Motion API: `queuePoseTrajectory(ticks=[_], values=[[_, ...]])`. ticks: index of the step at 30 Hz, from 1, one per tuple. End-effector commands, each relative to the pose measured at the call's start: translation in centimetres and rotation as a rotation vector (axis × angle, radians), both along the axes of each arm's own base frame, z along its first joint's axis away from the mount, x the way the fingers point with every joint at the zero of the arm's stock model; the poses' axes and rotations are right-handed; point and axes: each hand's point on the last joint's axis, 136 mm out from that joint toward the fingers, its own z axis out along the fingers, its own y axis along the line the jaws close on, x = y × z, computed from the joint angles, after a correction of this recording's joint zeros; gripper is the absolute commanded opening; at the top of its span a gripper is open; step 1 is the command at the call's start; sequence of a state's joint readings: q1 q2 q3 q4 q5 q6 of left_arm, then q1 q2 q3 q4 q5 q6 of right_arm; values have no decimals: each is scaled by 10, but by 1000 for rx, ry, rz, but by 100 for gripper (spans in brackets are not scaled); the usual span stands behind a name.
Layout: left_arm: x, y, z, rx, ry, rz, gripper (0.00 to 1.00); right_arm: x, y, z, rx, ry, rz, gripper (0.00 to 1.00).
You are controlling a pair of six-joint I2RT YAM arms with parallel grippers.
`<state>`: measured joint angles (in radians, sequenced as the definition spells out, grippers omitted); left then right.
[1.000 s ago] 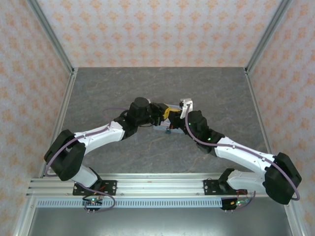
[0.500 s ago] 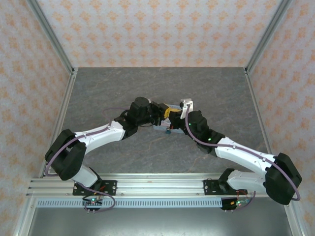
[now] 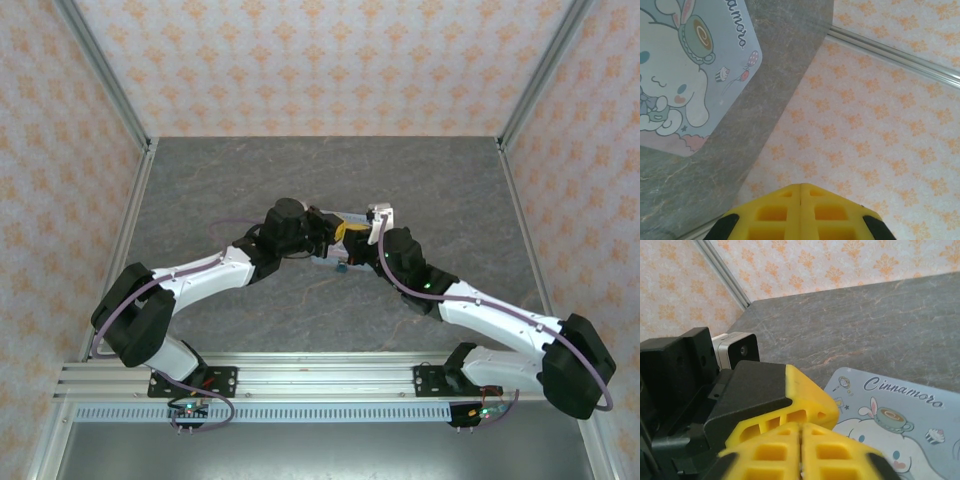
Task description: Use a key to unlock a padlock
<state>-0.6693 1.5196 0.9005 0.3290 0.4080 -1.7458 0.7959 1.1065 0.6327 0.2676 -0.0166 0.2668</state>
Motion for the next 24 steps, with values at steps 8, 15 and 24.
queuePoseTrajectory(ticks=[8,15,24], values=[[6,17,15,219,-264,-66,0,-3,-40,30,305,150,-104,53],[13,27,61,363,-609,-109,0,1,-29,30,658,342,-86,55],[20,22,93,348,-791,-90,0,11,-17,42,944,363,-28,50]])
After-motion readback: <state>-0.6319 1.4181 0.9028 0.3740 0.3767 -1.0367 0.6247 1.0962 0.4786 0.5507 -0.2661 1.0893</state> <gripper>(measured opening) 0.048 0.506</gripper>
